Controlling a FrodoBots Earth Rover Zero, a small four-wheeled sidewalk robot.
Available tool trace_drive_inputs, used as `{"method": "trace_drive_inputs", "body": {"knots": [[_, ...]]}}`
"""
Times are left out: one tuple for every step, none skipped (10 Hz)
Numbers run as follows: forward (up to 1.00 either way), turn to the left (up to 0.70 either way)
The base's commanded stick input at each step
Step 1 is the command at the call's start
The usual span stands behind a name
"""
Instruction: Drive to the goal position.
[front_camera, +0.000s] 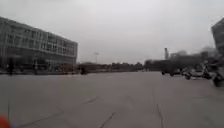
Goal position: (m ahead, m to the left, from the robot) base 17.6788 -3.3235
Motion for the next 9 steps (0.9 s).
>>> {"method": "trace_drive_inputs", "body": {"knots": [[0.7,-0.19],[0.7,-0.01],[0.7,-0.01],[0.7,-0.01],[0.7,-0.01],[0.7,-0.01],[0.7,-0.01],[0.7,-0.01],[0.7,-0.01]]}}
